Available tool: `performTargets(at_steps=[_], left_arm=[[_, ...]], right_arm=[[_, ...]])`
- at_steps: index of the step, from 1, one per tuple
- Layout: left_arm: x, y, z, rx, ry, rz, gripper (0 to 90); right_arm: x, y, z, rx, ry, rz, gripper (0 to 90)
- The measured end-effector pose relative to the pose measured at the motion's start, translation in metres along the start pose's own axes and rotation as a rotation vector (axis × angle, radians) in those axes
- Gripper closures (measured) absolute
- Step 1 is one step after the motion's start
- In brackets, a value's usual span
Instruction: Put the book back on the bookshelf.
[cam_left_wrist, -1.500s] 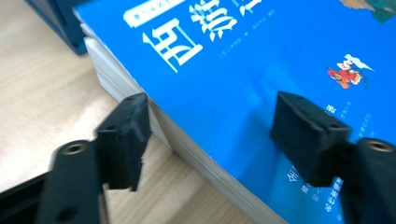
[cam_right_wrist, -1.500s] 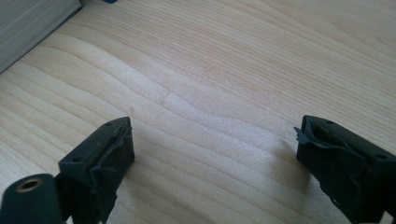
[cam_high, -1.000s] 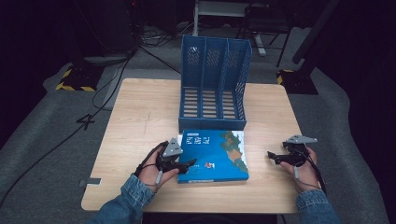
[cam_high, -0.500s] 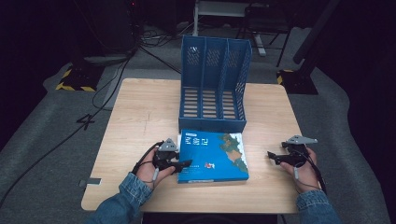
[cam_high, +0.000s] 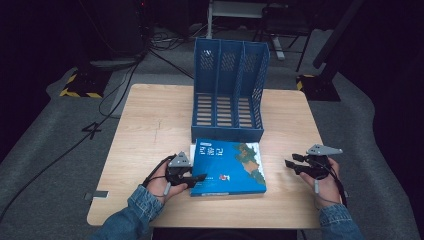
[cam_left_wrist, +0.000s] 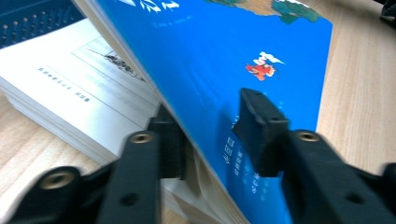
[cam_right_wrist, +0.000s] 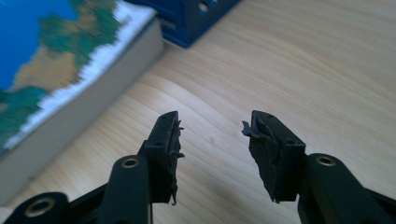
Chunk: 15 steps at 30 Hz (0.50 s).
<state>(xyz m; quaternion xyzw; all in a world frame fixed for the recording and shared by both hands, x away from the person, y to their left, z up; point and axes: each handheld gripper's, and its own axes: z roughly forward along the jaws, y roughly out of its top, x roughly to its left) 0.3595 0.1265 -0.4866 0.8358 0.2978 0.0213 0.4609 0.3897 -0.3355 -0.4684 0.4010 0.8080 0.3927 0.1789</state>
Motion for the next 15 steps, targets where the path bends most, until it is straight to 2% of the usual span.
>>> performTargets(at_steps=[2, 3, 4, 5, 8, 11, 14, 15], left_arm=[[0.002, 0.001, 0.0, 0.002, -0.017, -0.027, 72.1], [0.002, 0.001, -0.001, -0.008, -0.024, -0.047, 75.7], [0.002, 0.001, -0.001, -0.008, -0.024, -0.047, 78.2], [0.002, 0.002, -0.002, -0.004, -0.025, -0.046, 78.2], [-0.002, 0.007, -0.005, 0.005, -0.014, -0.032, 85.6], [-0.005, 0.011, -0.007, 0.016, -0.014, -0.033, 87.5], [-0.006, 0.013, -0.009, 0.01, -0.024, -0.054, 87.8], [-0.007, 0.015, -0.01, 0.007, -0.022, -0.044, 87.9]], right_arm=[[0.012, 0.008, -0.003, -0.032, 0.024, -0.026, 53.0], [0.023, 0.015, -0.006, -0.055, 0.055, -0.051, 52.9], [0.023, 0.015, -0.006, -0.055, 0.055, -0.051, 52.9], [0.029, 0.019, -0.007, -0.068, 0.07, -0.066, 52.8], [0.048, 0.028, -0.01, -0.097, 0.117, -0.108, 52.8], [0.062, 0.034, -0.011, -0.11, 0.15, -0.14, 52.6], [0.076, 0.04, -0.013, -0.132, 0.178, -0.175, 52.5], [0.08, 0.042, -0.014, -0.142, 0.187, -0.188, 52.8]])
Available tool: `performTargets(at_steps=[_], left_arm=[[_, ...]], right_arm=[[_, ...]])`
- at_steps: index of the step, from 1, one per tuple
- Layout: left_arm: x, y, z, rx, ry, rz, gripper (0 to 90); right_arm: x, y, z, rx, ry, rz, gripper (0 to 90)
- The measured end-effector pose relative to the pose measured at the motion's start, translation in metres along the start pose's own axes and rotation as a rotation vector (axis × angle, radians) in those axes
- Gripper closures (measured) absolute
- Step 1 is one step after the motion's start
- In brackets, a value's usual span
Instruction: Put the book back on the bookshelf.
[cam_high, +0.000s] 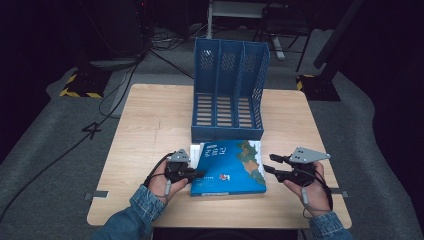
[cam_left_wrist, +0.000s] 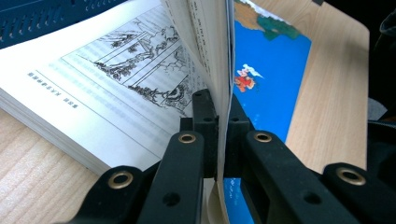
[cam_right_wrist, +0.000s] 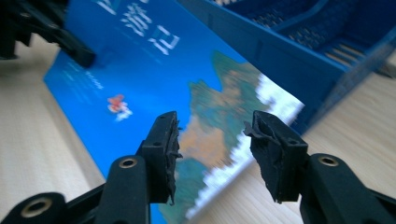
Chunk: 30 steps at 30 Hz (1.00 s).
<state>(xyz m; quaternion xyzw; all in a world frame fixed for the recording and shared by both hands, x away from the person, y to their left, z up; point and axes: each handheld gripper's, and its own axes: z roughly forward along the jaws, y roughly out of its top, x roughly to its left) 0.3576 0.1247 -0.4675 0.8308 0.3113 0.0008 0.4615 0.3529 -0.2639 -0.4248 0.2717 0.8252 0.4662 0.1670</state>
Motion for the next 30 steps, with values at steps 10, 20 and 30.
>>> performTargets(at_steps=[10, 20, 30], left_arm=[[-0.014, 0.026, -0.009, 0.031, 0.026, 0.051, 88.0], [-0.022, 0.066, -0.012, 0.097, 0.074, 0.098, 88.0], [-0.023, 0.089, -0.011, 0.14, 0.085, 0.107, 88.0]], right_arm=[[0.039, 0.016, 0.007, -0.047, 0.035, -0.117, 50.2], [0.058, 0.019, 0.017, -0.031, -0.048, -0.135, 28.9], [0.057, 0.018, 0.021, -0.061, -0.09, -0.118, 16.0]])
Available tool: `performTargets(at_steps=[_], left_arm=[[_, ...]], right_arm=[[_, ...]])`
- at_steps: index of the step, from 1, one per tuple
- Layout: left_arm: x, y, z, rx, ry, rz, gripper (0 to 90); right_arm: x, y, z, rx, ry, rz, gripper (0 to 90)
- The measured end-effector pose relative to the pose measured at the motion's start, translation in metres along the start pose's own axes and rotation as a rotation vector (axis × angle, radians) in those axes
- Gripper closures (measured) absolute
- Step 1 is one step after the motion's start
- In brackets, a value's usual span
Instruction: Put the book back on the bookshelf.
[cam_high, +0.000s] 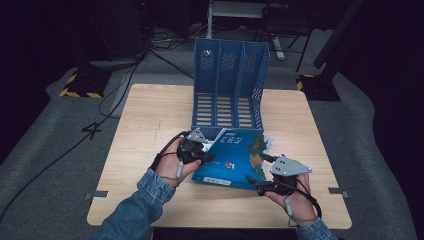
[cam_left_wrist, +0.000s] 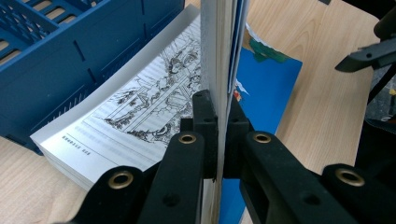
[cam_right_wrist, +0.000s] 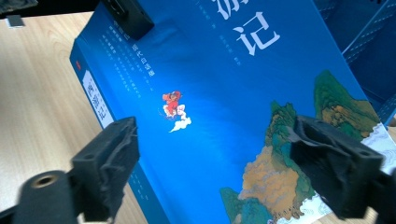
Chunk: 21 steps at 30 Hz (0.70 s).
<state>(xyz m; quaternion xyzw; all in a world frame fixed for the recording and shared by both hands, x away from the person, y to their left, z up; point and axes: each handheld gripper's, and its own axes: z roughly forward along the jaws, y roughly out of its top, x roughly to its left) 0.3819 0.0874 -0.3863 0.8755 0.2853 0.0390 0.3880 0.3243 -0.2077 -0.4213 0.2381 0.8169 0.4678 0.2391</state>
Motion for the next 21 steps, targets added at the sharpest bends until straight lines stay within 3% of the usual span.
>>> performTargets(at_steps=[7, 12, 16, 21], left_arm=[[0.008, 0.012, 0.0, 0.017, -0.018, 0.002, 88.0], [0.009, 0.021, 0.0, 0.05, -0.022, 0.008, 88.0], [0.01, 0.025, 0.001, 0.067, -0.028, 0.007, 88.0], [0.01, 0.026, 0.001, 0.071, -0.027, 0.019, 88.0]], right_arm=[[0.009, 0.001, 0.011, 0.003, -0.011, -0.021, 16.9], [0.011, 0.003, 0.02, 0.036, 0.032, -0.023, 22.3], [0.012, 0.005, 0.028, 0.041, 0.062, -0.01, 22.4], [0.02, 0.01, 0.045, 0.068, 0.089, -0.035, 21.3]])
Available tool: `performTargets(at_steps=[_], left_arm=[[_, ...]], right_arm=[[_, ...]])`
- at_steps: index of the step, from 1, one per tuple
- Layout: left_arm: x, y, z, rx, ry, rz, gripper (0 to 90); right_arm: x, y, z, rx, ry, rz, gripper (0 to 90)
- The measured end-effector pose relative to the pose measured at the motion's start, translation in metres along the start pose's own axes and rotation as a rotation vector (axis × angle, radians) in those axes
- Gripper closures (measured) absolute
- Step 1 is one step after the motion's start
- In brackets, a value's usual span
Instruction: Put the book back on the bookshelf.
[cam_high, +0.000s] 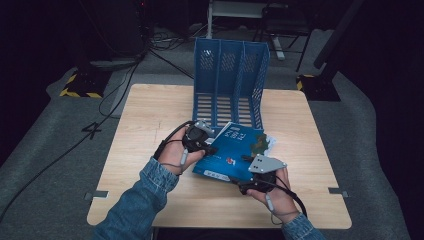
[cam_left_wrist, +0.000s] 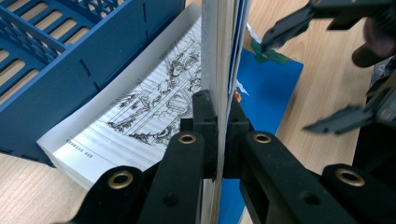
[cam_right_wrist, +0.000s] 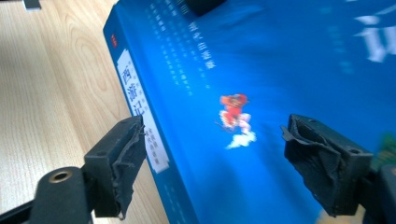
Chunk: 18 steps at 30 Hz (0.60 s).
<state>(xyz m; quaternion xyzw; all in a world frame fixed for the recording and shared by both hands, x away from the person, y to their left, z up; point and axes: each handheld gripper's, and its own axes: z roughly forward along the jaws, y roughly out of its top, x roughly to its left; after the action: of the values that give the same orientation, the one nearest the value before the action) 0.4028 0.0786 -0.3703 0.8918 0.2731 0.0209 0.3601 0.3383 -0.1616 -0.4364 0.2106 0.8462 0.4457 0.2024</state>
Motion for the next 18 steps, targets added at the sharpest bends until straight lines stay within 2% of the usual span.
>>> performTargets(at_steps=[3, 6, 9, 11, 14, 18], left_arm=[[0.001, -0.001, 0.001, 0.003, -0.001, -0.004, 88.0], [0.001, -0.001, 0.001, 0.001, -0.004, -0.012, 88.0], [0.002, -0.001, 0.002, 0.001, -0.007, -0.01, 88.0], [0.003, -0.001, 0.003, 0.008, -0.003, -0.014, 87.9], [0.004, -0.001, 0.003, 0.013, -0.006, -0.016, 88.0], [0.005, -0.002, 0.004, 0.019, -0.006, -0.026, 87.9]], right_arm=[[0.005, 0.003, 0.01, 0.017, 0.017, -0.005, 21.0], [0.007, 0.005, 0.016, 0.029, 0.011, -0.009, 20.9], [0.013, 0.006, 0.025, 0.068, 0.007, 0.002, 22.9], [0.018, 0.008, 0.028, 0.083, -0.02, -0.009, 23.2], [0.024, 0.011, 0.032, 0.123, -0.067, -0.055, 22.7], [0.031, 0.012, 0.038, 0.126, -0.1, -0.087, 17.4]])
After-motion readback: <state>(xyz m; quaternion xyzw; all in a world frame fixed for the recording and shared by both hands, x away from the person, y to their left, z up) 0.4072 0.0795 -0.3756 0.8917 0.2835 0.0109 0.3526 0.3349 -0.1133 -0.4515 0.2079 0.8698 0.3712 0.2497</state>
